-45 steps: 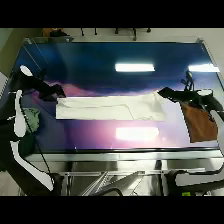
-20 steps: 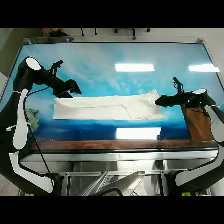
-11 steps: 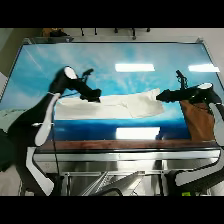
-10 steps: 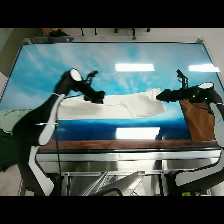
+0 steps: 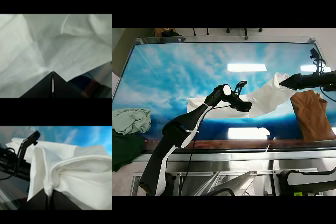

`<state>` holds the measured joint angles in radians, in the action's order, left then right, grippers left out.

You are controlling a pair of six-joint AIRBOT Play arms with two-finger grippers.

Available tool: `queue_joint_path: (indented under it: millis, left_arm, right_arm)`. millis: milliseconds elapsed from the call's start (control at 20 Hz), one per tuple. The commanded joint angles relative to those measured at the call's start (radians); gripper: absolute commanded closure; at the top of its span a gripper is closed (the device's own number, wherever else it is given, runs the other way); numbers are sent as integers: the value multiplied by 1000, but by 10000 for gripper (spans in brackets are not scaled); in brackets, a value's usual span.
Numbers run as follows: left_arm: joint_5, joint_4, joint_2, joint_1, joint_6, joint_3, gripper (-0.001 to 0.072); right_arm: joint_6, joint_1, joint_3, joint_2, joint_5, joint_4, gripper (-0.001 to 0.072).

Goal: Fold the shirts.

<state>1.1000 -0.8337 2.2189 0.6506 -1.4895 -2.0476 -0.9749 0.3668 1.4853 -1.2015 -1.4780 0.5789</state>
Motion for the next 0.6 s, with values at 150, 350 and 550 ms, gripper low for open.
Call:
queue_joint_path:
  millis: [150,350,550]
  left_arm:
    - [277,154,-269,-240,125,21,694]
    - [350,154,-536,-533,128,21,694]
    - [386,153,-699,-749,175,43,694]
  right_arm:
    - [-56,-85,23,5,-39,-44,692]
    - [-73,-346,23,2,196,-105,692]
    - [-68,-764,23,-95,653,-113,691]
